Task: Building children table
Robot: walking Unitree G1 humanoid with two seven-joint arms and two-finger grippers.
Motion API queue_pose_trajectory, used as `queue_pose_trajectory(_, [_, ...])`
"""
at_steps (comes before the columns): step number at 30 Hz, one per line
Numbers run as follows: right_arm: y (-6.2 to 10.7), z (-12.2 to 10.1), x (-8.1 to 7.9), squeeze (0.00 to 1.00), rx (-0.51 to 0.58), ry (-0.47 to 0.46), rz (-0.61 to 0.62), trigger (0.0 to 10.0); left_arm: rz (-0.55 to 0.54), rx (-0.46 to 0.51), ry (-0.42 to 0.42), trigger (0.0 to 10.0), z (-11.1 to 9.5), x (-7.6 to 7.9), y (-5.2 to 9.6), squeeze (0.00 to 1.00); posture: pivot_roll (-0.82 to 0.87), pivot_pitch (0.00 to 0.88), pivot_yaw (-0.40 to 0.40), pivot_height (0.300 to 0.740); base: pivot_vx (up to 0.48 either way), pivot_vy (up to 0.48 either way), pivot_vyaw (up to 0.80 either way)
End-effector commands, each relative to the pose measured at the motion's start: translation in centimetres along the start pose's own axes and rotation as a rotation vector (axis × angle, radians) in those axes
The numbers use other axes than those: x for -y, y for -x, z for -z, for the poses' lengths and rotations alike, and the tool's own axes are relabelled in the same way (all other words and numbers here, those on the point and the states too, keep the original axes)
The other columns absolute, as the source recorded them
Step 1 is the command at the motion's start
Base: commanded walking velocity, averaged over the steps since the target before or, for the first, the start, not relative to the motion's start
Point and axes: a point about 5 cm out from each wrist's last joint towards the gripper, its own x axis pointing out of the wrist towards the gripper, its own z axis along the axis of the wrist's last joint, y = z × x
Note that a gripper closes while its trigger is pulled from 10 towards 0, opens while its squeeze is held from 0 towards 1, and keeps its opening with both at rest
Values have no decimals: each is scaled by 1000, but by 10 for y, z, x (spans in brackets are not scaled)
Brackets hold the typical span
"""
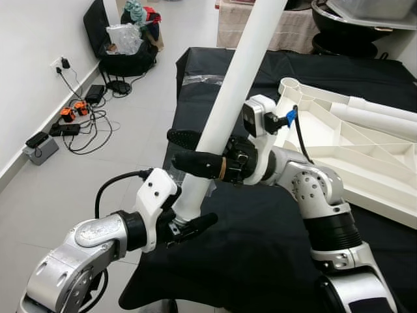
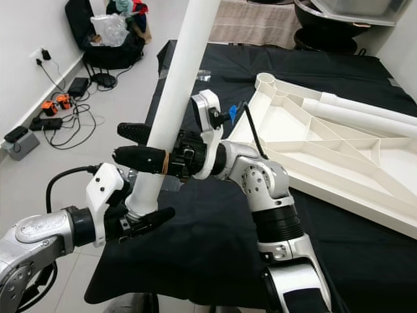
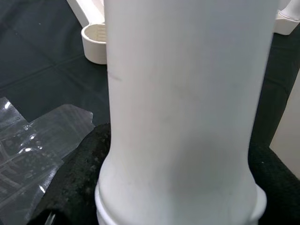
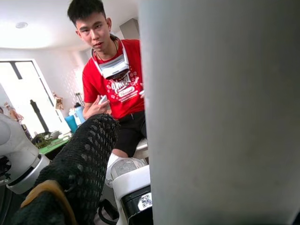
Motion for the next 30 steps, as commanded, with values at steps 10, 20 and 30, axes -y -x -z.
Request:
queue_pose_trajectory(10, [-6, -2, -2, 0, -2, 7, -25, 0, 55, 3, 15, 10000, 1, 11, -3, 0, 113, 117, -33, 740, 0, 0, 0])
queue_pose_trajectory(20, [-4, -3, -3, 0, -1, 4, -26, 0, 48, -5, 19, 10000, 2, 10, -2, 0, 111, 117, -32, 740, 0, 0, 0])
queue_pose_trajectory(30, [-3, -3, -2, 0, 3, 0, -23, 0, 30, -51, 20, 10000, 8, 7, -1, 1000, 111, 116, -32, 740, 0, 0, 0])
